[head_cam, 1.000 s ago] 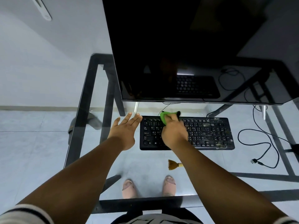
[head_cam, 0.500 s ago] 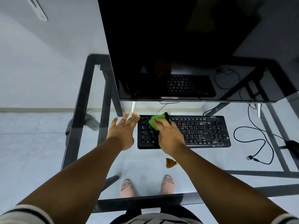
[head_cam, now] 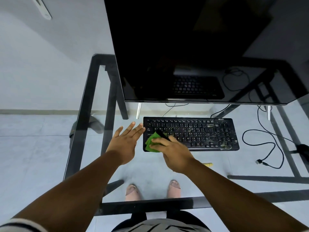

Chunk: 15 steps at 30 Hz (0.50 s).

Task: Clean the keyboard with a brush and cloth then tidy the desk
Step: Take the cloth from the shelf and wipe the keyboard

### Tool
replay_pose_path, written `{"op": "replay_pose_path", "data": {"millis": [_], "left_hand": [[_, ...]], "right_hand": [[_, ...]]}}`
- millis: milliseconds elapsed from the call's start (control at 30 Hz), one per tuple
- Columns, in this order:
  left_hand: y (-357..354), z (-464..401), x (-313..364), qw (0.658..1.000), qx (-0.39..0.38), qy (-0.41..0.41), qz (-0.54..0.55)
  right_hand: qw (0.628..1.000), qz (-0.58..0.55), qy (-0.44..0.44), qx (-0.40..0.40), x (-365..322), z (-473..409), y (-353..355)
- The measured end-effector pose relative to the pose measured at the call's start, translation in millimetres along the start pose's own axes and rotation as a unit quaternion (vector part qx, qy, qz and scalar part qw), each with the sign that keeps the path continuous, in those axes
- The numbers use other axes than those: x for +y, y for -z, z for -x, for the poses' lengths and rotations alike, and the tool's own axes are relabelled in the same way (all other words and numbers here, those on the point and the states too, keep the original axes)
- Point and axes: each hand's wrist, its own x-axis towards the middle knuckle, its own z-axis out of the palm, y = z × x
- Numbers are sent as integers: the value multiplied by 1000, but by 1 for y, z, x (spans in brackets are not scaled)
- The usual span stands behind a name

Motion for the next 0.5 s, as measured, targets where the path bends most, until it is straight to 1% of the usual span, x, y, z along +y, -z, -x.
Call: {"op": "replay_pose_path", "data": {"millis": [100, 167, 300, 367, 500], "left_hand": [[-3, 4, -2, 1000, 0, 2, -1], [-5, 6, -2, 1000, -3, 2, -3], [-5, 6, -1, 1000, -7, 9, -7], [-3, 5, -1, 1000, -9, 11, -6], [2, 5, -1, 1000, -15, 11, -3]], "right_hand": [[999, 17, -33, 10, 12, 8, 3], [998, 16, -59, 24, 4, 4, 5], [999, -2, -50, 15, -16, -9, 3], [999, 11, -45, 5, -10, -7, 7], [997, 17, -76, 15, 5, 3, 16]]}}
